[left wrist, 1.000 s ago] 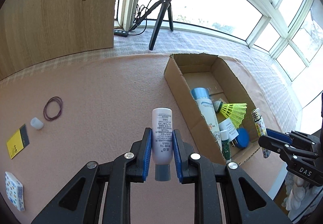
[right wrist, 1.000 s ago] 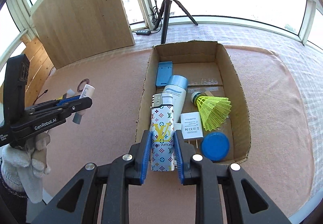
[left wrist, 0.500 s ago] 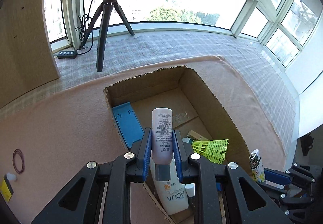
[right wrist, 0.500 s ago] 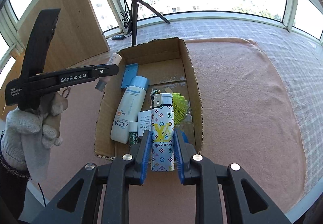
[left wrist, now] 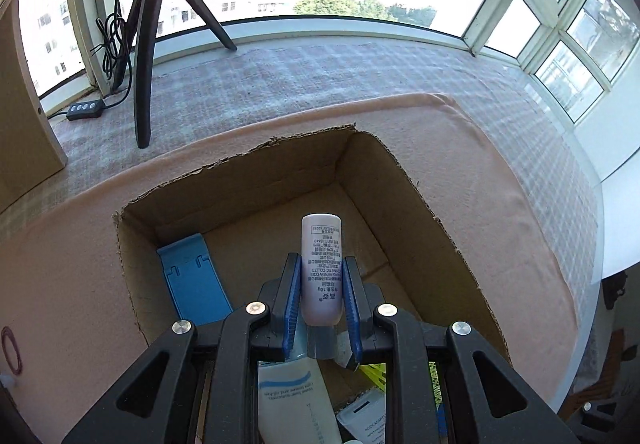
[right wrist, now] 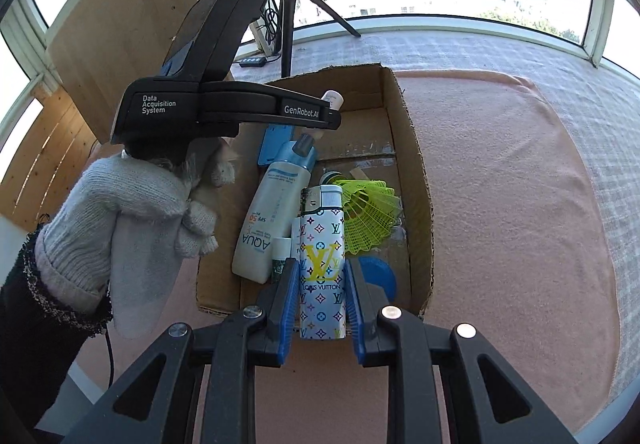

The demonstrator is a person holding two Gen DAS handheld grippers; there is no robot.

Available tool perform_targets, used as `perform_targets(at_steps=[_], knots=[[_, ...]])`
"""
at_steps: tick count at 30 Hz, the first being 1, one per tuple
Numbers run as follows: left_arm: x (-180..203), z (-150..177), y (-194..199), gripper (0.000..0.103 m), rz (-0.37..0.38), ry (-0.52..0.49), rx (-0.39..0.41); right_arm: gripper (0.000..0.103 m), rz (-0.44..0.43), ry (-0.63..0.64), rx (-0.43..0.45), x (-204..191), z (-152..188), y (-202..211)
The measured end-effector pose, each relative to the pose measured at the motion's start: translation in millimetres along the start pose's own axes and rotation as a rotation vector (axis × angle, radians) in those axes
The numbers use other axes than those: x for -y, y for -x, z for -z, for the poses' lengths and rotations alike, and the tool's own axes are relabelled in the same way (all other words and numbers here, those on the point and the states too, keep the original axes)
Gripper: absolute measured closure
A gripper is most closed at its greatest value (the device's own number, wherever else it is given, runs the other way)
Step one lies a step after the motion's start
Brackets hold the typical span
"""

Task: Organize objects
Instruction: 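Lower the lighter into the box and open the right gripper while the left releases the bottle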

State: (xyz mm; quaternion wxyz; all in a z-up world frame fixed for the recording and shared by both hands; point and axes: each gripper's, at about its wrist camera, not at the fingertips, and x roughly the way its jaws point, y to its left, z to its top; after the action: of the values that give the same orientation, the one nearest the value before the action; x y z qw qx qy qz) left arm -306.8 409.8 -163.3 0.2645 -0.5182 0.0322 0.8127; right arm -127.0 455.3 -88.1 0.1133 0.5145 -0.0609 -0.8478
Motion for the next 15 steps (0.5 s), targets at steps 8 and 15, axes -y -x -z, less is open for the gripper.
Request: perform_targets(at_steps=[8,15], knots=[[-4,-4,-5,0.052,0.014,0.014,-0.003,0.077,-0.026,-0.003,0.011,-2,0,0],[-5,-3,13,0.037,0.008,-0.005,0.038,0.032,-0.003,0.029,0.061,-10,-1,11]])
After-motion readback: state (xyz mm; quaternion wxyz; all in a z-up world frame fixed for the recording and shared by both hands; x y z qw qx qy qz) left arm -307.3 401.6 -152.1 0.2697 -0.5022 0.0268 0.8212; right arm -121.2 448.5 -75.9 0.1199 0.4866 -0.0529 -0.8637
